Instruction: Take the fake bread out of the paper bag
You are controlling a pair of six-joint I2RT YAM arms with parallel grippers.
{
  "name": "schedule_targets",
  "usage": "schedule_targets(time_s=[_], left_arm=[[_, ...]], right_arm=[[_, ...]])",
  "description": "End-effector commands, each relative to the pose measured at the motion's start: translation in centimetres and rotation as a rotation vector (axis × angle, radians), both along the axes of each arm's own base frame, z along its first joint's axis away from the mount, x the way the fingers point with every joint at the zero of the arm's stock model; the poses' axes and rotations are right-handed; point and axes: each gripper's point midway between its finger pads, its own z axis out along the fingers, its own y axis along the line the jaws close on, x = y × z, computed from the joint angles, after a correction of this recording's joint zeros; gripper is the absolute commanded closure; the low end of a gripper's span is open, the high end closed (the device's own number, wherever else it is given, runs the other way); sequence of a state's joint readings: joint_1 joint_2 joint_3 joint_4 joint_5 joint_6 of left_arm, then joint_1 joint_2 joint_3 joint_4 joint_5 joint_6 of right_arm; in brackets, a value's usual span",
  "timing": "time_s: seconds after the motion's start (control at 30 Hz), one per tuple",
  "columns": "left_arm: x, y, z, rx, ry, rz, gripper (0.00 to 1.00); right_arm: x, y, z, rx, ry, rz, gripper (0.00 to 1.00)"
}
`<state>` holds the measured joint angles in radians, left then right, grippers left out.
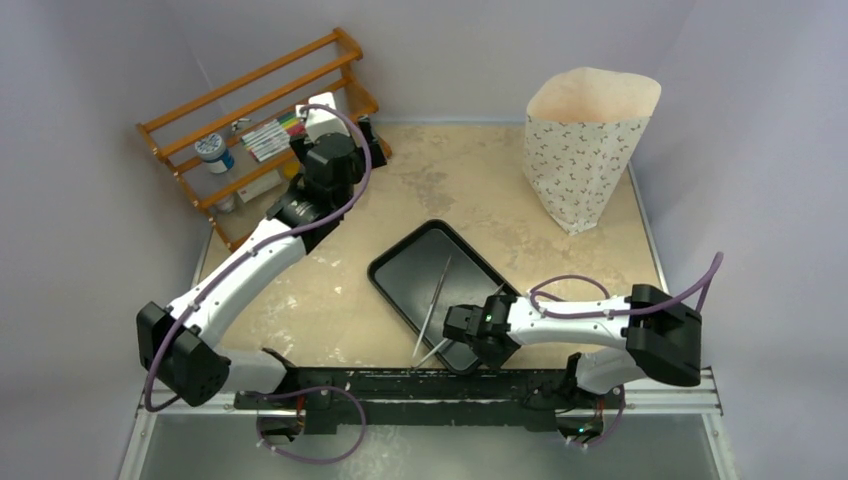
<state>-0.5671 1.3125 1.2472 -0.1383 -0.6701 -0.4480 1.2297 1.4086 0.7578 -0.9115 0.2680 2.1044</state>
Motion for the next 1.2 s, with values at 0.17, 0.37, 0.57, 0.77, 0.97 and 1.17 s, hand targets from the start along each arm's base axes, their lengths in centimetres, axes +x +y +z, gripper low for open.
schedule_targets(time_s=[0.17,0.37,0.57,0.77,0.97,1.17], left_arm=[[4.6,-7.3,1.0,-0.073,-0.035,-0.239,0.0],[7.0,-12.1,2.7,-0.147,-0.048,-0.37,0.0],[7.9,-15.5,5.3,-0.151,-0.097,-0.466,0.0],[8.4,-19.7,6.7,-0.182,-0.129,-0.57,0.0],[7.6,-18.9,5.0,-0.148,-0.101,-0.553,0.0],[8.0,-19.0,3.8,-0.133,-0.088,-0.55,0.0]], right_arm=[[-0.7,-1.7,-0.3,-0.004,-0.05,-0.527,1.0],[-0.3,-1.6,-0.5,0.046,-0.073,-0.55,1.0],[1.5,-1.1,0.0,0.111,-0.083,-0.638,1.0],[5.5,-1.9,0.1,0.197,-0.169,-0.772,1.0],[8.2,-3.5,0.4,0.193,-0.261,-0.844,1.0],[9.7,-6.5,0.9,0.172,-0.32,-0.94,1.0]])
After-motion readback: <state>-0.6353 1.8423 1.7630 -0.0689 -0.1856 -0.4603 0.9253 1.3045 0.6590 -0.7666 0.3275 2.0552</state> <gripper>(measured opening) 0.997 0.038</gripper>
